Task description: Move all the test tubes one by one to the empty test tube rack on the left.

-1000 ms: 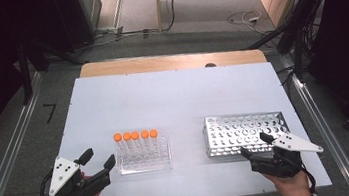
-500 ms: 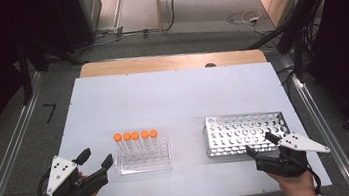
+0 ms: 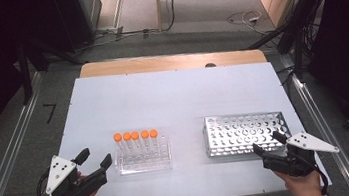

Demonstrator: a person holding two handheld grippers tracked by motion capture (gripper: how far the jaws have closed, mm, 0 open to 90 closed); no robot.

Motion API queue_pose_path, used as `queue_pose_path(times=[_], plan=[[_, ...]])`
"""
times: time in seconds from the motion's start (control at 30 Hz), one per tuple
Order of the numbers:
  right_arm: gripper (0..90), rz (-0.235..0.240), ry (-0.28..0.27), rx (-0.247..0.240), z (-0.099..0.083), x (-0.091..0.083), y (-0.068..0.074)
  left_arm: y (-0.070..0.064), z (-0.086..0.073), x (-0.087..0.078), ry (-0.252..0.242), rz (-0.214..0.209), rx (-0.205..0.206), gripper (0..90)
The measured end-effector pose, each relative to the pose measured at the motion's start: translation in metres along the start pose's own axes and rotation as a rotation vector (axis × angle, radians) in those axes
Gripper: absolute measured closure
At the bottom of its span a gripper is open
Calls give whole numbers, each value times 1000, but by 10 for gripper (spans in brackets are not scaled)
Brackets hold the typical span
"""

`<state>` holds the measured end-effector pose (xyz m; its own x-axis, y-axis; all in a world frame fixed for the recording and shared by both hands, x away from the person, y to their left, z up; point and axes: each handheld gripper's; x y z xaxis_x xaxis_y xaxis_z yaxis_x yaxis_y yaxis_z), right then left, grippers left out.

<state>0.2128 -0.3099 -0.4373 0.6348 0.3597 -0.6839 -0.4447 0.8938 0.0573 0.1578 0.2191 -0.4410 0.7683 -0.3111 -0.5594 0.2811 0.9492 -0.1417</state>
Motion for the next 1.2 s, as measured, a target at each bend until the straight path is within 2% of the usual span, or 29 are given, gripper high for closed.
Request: queue_pose_path(times=[0.77, 1.2], plan=[[174, -58, -4, 82, -9, -7, -37, 3, 0, 1, 5, 12, -9, 262], [174, -75, -1, 105, -12, -8, -48, 9, -3, 5, 18, 20, -23, 262]])
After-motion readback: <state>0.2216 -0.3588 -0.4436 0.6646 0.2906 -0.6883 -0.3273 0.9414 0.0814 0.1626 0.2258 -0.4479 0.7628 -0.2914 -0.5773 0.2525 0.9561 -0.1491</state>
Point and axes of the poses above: each handheld gripper's, and its own axes: x roughly forward along the jaws, z roughly out of its top, y roughly to its left, and after that the axes turned 13 degrees about y, right-handed
